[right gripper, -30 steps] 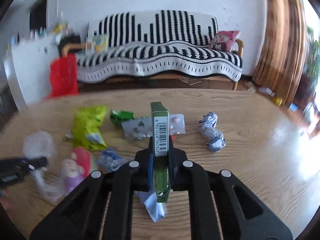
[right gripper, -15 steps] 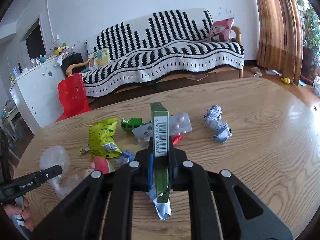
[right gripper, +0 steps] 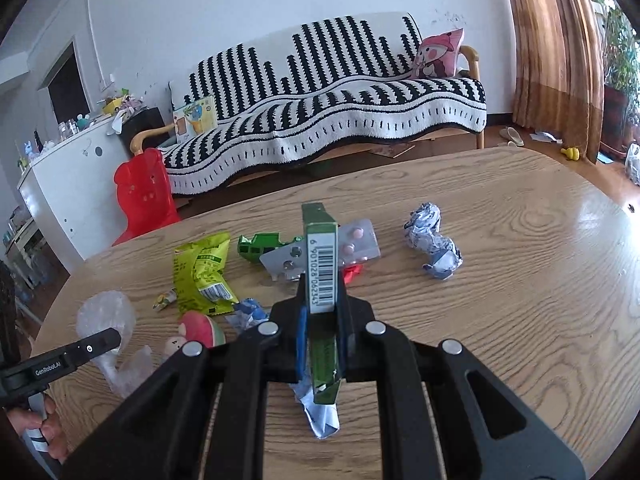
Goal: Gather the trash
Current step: 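Hold the plastic bag and green box lifted above the table with both tools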
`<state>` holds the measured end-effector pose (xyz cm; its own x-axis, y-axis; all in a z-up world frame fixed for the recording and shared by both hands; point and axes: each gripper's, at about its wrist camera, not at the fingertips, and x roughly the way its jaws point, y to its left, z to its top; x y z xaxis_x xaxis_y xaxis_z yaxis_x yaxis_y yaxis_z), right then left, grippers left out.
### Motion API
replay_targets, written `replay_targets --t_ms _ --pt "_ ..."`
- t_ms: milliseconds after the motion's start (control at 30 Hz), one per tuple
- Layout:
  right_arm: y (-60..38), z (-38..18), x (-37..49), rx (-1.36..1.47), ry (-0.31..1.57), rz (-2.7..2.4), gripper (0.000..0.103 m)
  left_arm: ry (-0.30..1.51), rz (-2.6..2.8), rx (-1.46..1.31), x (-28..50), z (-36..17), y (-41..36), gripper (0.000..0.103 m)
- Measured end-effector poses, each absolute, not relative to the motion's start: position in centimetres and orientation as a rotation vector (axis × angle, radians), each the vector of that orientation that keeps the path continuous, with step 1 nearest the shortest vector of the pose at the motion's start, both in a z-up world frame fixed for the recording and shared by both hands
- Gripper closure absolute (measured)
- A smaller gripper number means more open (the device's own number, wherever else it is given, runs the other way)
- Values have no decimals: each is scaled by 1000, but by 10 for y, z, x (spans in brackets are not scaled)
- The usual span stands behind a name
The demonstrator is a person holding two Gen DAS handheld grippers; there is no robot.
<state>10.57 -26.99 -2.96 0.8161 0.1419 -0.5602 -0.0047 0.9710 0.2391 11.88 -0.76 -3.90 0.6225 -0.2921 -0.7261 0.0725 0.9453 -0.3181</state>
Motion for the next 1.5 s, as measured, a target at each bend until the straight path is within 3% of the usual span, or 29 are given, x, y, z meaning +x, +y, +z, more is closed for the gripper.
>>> replay_targets --t_ms 1067,1500 --pt "-266 -33 106 231 624 96 91 906 -236 -299 121 -44 -7 80" --pt "-271 -21 93 238 567 68 91 836 -210 -256 112 -25 -10 80"
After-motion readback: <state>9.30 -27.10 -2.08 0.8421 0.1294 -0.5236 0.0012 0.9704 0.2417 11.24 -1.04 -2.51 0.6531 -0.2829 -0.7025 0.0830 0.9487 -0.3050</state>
